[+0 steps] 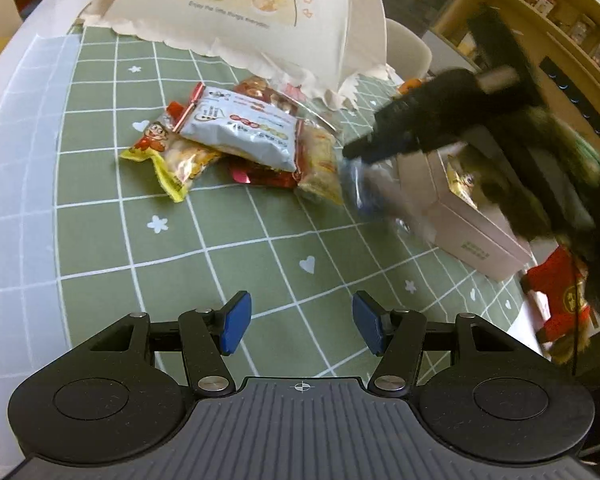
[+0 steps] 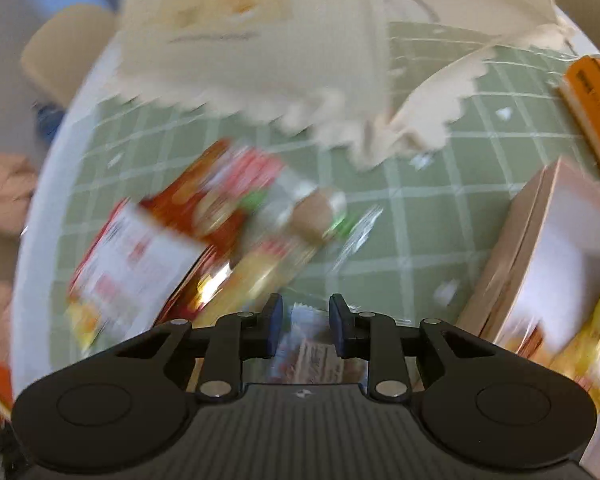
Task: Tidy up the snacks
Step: 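Carry the round pastry into the pink box and open the right gripper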
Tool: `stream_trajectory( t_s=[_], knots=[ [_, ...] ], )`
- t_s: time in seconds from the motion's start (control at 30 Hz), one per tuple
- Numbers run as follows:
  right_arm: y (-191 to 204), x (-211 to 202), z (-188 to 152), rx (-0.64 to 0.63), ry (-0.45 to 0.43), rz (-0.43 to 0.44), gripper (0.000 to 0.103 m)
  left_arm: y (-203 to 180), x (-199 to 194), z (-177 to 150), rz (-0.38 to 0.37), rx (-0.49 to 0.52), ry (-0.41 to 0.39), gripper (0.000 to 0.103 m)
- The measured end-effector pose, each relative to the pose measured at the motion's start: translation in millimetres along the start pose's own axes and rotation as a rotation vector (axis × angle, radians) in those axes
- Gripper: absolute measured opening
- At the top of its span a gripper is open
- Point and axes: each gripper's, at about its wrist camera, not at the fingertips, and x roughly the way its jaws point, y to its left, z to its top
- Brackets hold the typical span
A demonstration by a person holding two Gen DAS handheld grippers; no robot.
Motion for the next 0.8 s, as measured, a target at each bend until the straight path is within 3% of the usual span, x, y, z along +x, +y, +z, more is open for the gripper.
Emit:
stream_trajectory(
  t_s=[0.17,0.27,0.3,0.4,0.47,0.53,0.63,0.8],
  knots=[
    [22.1,-10.8,-48.5,-0.037,0.028,0.110,0.026,-7.1,5.1,4.1,-0.004,0.016,0.006,0.062],
    [26.9,-27.6,-74.8,-0.089,-0.053,0.070,0.029,-12.3,5.8,10.5,0.003,0.040,-0.008,0.062],
    [30.0,-35.0,-82.6,-0.114,-0.100,0.034,0.033,-15.5,5.6,16.3,0.008,0.061,-0.026,0.062],
    [29.7,-58.0,-110.8,-0.152,-0.245,-0.083,0.070,-26.2,10.1,41.6,0.016,0.136,-0.089,0.062],
    [26.3,-61.8,-127.1,-0.142,-0.314,-0.154,0.072,-36.1,20.4,61.8,0.030,0.182,-0.122,0.062],
    [18.7,-54.2,-134.8,-0.105,-0.319,-0.172,0.072,-44.3,36.2,79.4,0.038,0.228,-0.132,0.062],
    [9.8,-43.8,-142.6,-0.003,-0.343,-0.149,0.072,-58.6,68.0,98.0,0.061,0.301,-0.099,0.062],
    [8.9,-25.1,-148.8,0.111,-0.432,-0.136,0.072,-63.9,113.4,101.4,0.166,0.389,-0.014,0.057]
  ],
)
